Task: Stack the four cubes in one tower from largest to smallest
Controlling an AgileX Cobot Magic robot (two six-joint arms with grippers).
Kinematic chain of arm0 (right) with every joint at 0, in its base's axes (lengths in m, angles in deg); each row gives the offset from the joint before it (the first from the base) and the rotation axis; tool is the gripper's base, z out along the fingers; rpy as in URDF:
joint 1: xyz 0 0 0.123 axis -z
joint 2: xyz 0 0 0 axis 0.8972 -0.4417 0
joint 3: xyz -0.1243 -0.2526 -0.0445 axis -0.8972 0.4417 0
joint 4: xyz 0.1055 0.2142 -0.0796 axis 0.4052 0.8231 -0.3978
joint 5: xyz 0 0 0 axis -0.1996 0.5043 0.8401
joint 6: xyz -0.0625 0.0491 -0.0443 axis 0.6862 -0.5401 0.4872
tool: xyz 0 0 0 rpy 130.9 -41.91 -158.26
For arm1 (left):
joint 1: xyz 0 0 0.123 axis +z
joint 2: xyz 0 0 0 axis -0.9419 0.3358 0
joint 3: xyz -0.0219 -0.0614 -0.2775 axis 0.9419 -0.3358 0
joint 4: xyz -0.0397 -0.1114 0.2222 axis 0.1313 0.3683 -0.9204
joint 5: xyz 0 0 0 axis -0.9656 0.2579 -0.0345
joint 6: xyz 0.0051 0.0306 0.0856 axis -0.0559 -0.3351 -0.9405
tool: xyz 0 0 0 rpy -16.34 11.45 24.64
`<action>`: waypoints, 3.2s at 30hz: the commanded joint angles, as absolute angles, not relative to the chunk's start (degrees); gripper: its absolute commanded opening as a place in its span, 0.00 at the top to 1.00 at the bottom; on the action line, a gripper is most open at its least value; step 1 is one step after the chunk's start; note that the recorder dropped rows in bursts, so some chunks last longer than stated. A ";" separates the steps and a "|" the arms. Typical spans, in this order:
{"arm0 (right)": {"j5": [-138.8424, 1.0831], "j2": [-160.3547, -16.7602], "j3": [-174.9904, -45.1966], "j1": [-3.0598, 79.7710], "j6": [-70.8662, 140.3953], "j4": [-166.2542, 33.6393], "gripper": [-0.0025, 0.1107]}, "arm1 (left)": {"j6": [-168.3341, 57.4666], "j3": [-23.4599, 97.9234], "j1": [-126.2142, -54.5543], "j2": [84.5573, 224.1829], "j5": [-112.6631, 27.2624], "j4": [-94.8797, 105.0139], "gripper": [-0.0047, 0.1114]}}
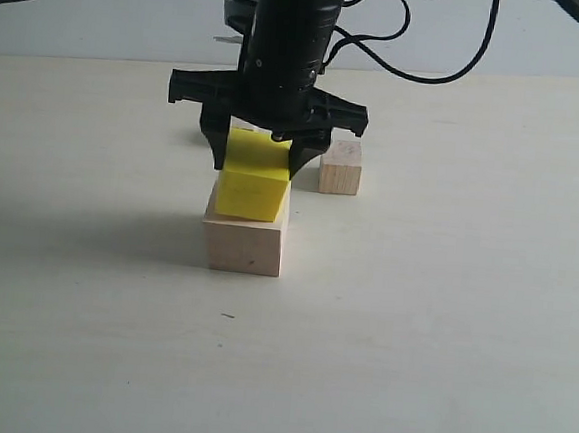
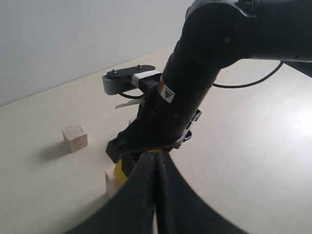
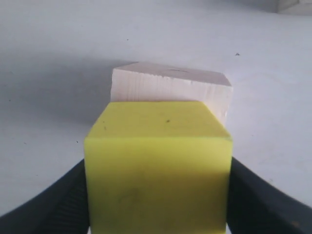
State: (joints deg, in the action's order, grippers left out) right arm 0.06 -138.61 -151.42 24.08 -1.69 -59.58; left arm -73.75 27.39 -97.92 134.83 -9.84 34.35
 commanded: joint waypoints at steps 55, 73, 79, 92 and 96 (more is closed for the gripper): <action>1.08 -107.36 -147.59 23.85 6.48 -82.04 0.98 | -58.44 20.56 -97.64 153.52 -12.95 30.06 0.96; -13.73 -75.92 -103.55 23.85 2.88 -71.41 0.98 | -69.30 28.27 -97.64 170.16 -18.44 36.95 0.96; -13.73 -72.53 -98.61 23.85 2.99 -70.49 0.98 | -70.46 31.30 -97.64 175.33 -20.01 36.95 0.96; -13.59 -70.73 -98.48 23.85 2.99 -69.81 0.98 | -72.13 33.23 -97.64 182.01 -22.81 36.97 0.96; -13.59 -70.73 -98.48 23.85 2.99 -69.81 0.98 | -72.13 34.81 -97.64 182.55 -22.53 37.23 0.96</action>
State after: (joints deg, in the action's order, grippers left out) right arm -12.82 -70.98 -98.82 24.08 3.04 -69.77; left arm -71.74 33.57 -97.92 182.44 -22.63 36.62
